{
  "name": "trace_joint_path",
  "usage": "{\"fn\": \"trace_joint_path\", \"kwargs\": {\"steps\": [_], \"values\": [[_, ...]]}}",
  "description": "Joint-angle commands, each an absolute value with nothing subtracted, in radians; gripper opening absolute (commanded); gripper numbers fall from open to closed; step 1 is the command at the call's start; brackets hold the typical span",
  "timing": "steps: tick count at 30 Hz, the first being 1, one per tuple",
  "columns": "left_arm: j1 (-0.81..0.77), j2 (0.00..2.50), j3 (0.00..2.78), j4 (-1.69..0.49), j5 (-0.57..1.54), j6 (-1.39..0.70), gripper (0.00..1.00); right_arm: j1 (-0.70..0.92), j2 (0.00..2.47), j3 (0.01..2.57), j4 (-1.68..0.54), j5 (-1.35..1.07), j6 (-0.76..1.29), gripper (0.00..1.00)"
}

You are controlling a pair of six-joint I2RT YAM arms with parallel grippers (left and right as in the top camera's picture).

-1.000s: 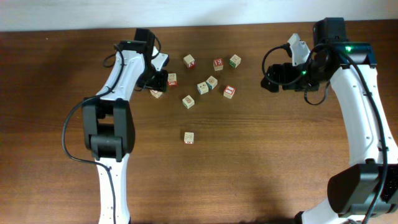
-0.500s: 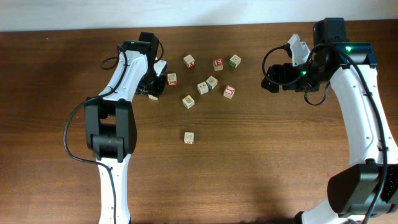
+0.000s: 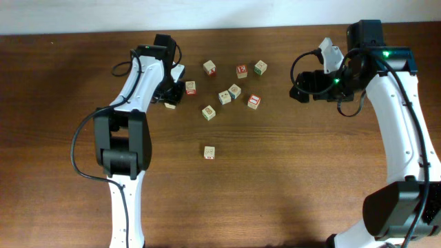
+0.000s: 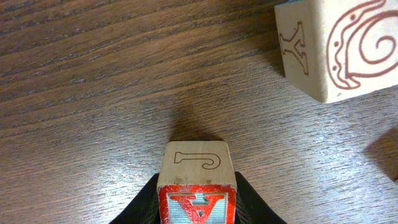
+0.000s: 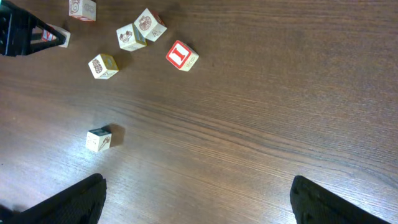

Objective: Rotate 3 blocks

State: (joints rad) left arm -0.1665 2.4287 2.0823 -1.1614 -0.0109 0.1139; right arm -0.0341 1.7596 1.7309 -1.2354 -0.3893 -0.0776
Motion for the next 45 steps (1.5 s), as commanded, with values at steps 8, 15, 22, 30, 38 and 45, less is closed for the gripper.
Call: {"fn": "trace_joint_path", "kwargs": {"steps": [8,15,22,30,38,45], "values": [[-0.175,2.444,2.574,-1.618,0.008,-0.045,0.20,-0.039,1.763,1.741,-1.239,-0.381,-0.070,0.95],[-0.380,2.351,2.647,-1.689,0.071,-0.091,0.25,-0.039,1.763,1.741,-1.252,-0.381,-0.071,0.95],[-0.627,2.317,2.264,-1.667,0.003,-0.361,0.27,-0.039,1.763,1.741,-1.250,-0.381,-0.070,0.95],[-0.662,2.317,2.008,-1.460,0.022,-0.438,0.29,-0.039,1.763,1.741,-1.250,-0.381,-0.070,0.97],[-0.663,2.317,1.911,-1.385,0.022,-0.459,0.40,-0.039,1.763,1.741,-1.250,-0.381,-0.070,0.97],[-0.619,2.281,1.969,-1.384,-0.031,-0.456,0.69,-0.039,1.763,1.741,-1.250,-0.381,-0.070,0.97]]}}
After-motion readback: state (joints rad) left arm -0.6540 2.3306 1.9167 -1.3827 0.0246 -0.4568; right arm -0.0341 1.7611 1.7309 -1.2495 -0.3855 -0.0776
